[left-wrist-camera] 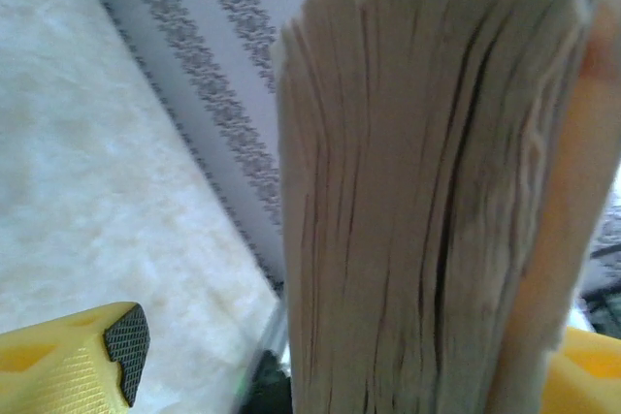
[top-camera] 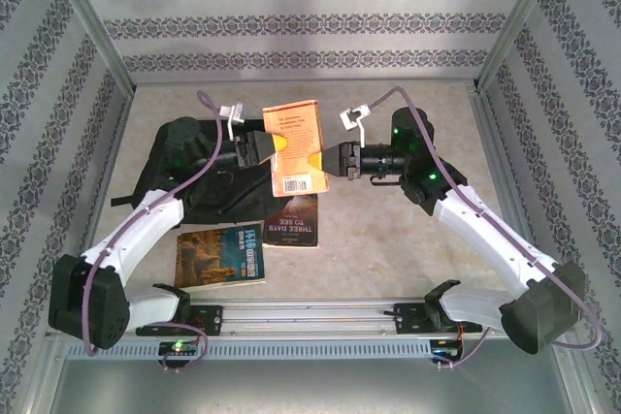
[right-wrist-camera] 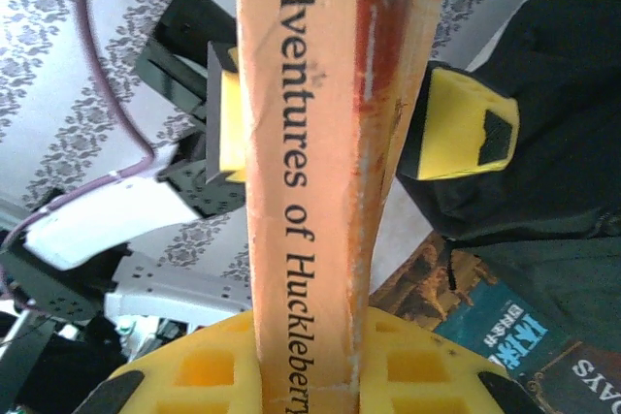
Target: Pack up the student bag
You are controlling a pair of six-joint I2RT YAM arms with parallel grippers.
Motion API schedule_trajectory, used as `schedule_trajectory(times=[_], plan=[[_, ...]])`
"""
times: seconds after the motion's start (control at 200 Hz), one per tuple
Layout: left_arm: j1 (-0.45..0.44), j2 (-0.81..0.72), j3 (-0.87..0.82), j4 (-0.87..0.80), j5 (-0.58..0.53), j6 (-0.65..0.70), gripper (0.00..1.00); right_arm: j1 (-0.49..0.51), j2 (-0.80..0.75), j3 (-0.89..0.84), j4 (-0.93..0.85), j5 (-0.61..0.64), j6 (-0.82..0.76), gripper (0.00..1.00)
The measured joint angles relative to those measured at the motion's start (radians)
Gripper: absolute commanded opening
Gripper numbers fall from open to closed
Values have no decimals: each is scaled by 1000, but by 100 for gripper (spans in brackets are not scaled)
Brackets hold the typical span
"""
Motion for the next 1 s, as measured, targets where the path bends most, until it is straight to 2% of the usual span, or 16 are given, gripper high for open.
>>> schedule_trajectory(times=[0.095, 0.24, 0.405, 0.545, 0.57, 0.6, 0.665, 0.714, 0.834, 0.999], plan=[[4, 28, -20, 197, 43, -136, 79, 0, 1, 5, 25, -37, 23, 0], [4, 67, -22, 436, 72, -305, 66, -1, 2, 8, 33, -70, 30, 0], [4, 69, -33, 587, 82, -408, 33, -25, 19, 8, 34, -87, 49, 0], [4, 76, -44, 633, 84, -444, 6, -36, 25, 8, 56, -119, 63, 1], [4, 76, -47, 639, 85, -443, 2, -36, 25, 8, 56, -122, 64, 5], [5, 76, -48, 644, 85, -445, 0, -37, 25, 8, 56, -123, 64, 16], [5, 77, -48, 650, 84, -450, 0, -38, 27, 8, 56, -123, 67, 50], [5, 77, -54, 658, 79, -451, 0, -41, 27, 7, 59, -98, 74, 64], [4, 68, -96, 660, 0, -437, 0, -47, 18, -64, 166, 16, 137, 81], [-1, -8, -162, 478, -222, -345, 0, 11, 12, -299, 483, 261, 321, 91]])
